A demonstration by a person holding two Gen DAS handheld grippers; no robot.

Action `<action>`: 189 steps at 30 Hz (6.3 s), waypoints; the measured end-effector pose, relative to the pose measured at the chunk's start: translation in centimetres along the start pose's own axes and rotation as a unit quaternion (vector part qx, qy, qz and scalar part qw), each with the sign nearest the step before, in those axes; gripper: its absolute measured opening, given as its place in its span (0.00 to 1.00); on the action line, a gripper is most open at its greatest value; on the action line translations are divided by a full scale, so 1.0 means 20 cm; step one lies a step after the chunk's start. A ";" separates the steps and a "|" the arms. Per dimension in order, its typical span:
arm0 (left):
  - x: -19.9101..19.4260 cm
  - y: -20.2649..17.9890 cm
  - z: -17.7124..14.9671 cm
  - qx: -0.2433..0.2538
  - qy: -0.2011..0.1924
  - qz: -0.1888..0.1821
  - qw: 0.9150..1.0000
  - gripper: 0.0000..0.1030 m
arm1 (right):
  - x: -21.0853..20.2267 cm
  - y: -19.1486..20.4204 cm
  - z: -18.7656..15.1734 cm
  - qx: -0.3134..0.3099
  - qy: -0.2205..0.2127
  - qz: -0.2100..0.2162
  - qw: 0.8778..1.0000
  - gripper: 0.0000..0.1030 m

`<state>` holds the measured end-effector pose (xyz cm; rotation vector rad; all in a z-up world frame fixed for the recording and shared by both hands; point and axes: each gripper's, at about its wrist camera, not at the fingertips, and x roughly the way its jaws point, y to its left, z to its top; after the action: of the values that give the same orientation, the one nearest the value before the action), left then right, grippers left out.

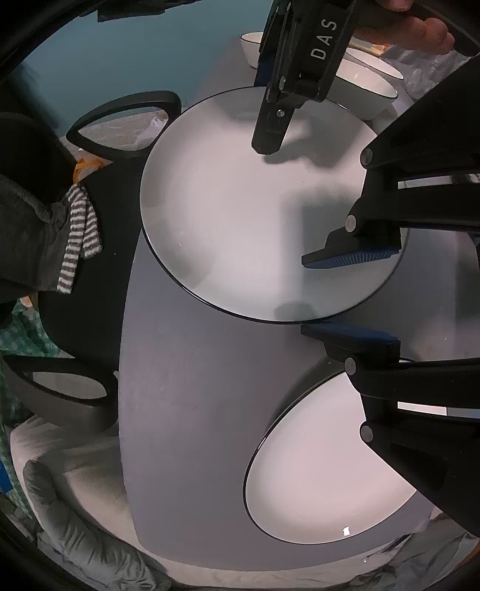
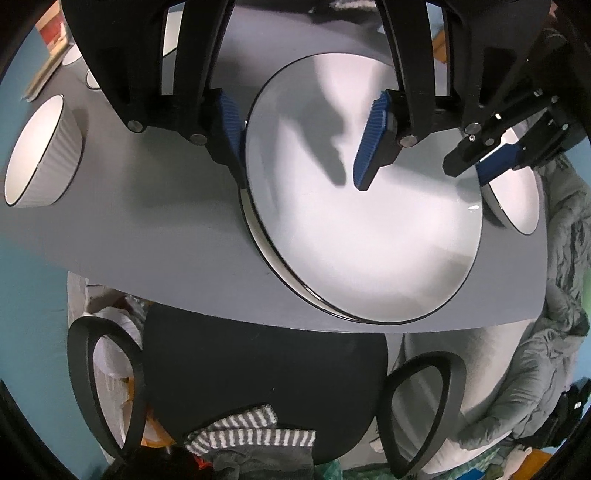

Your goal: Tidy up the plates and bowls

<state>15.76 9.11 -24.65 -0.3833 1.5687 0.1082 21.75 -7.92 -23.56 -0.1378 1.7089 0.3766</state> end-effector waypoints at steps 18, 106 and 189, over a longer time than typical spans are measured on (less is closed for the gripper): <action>-0.13 0.02 -0.11 0.026 -0.031 0.018 0.999 0.41 | -0.10 0.06 -0.07 -0.056 -0.045 -0.069 0.995 0.63; -0.05 1.24 -0.57 -0.208 -0.024 -0.043 0.977 0.49 | 0.31 0.89 -0.16 -0.173 0.063 0.074 0.980 0.68; -0.09 0.49 -0.27 -0.071 -0.009 -0.023 0.997 0.19 | -0.02 0.47 -0.21 -0.109 0.008 0.028 0.994 0.17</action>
<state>7.53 16.89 -24.28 -0.5291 1.5378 0.1882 14.96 -0.51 -21.00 -0.2530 1.6867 0.6041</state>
